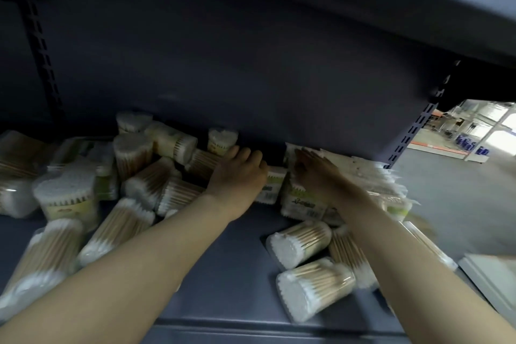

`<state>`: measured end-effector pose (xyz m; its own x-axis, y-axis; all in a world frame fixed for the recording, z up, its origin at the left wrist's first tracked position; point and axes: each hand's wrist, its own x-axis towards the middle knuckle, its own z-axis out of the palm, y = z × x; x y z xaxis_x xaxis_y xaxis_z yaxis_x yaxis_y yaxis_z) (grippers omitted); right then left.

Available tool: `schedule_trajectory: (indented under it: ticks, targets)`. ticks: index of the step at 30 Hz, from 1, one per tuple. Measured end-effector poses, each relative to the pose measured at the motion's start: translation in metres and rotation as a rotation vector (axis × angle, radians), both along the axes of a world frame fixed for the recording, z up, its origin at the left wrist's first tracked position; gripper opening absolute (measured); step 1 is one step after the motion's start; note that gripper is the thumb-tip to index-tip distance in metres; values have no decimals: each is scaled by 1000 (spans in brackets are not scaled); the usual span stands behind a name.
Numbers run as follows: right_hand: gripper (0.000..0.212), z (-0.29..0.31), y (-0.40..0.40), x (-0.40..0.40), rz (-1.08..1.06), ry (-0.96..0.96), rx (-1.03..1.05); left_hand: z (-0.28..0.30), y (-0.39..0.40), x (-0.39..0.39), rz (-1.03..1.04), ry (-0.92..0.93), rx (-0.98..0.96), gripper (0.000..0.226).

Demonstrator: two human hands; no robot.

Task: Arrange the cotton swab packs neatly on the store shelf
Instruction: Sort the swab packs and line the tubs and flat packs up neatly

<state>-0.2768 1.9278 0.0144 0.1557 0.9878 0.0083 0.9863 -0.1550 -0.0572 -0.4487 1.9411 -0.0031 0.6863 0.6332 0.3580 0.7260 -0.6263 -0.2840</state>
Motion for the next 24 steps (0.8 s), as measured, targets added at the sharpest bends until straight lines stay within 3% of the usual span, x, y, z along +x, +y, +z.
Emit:
schedule_trajectory:
  ticks: [9, 13, 20, 24]
  targets:
    - [40, -1, -2, -3, -9, 118, 64, 1, 19, 15, 80, 54, -20, 37]
    - [24, -4, 5, -3, -59, 192, 111, -2, 31, 19, 15, -69, 192, 33]
    - [26, -10, 9, -1, -75, 203, 133, -13, 44, 28, 12, -144, 184, 43]
    - [43, -8, 9, -1, -51, 142, 93, -14, 50, 31, 8, -173, 155, 41]
